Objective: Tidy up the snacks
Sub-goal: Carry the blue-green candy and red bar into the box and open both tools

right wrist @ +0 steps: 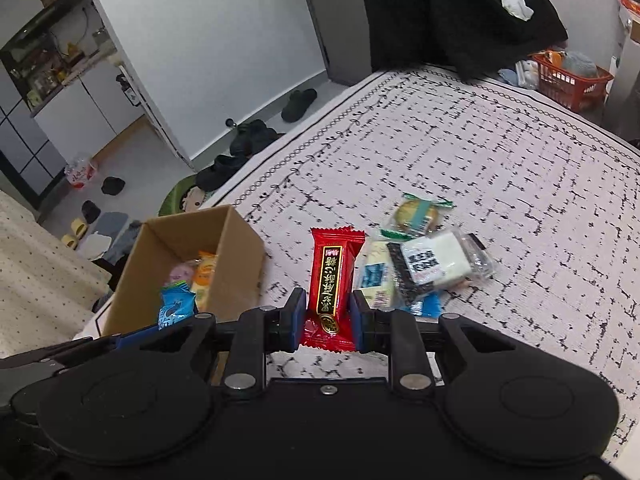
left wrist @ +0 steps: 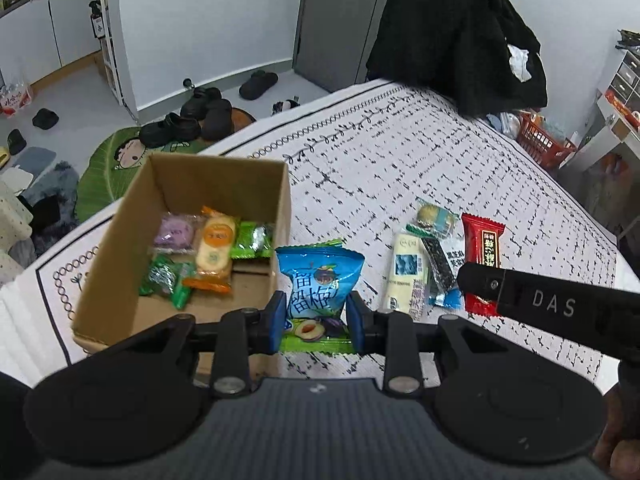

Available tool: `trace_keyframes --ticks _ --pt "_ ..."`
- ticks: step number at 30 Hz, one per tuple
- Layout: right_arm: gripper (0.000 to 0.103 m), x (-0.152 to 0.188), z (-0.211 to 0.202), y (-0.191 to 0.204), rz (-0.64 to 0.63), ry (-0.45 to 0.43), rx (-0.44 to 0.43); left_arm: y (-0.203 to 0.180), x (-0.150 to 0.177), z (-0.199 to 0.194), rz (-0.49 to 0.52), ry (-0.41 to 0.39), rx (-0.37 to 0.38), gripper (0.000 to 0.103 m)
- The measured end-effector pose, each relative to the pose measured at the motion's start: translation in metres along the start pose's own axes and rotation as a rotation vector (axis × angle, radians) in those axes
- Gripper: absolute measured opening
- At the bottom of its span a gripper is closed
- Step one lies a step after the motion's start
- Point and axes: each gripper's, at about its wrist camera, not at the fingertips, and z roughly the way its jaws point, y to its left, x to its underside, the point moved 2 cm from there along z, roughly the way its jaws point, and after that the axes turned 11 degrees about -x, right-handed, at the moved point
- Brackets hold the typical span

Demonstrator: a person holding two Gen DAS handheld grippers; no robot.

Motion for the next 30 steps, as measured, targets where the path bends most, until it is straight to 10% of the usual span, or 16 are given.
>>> trace_keyframes --ticks 30 --pt "0.024 -0.003 0.055 0.093 -0.064 0.026 -0.029 0.095 -0.020 0.026 -0.130 0.023 0.014 0.031"
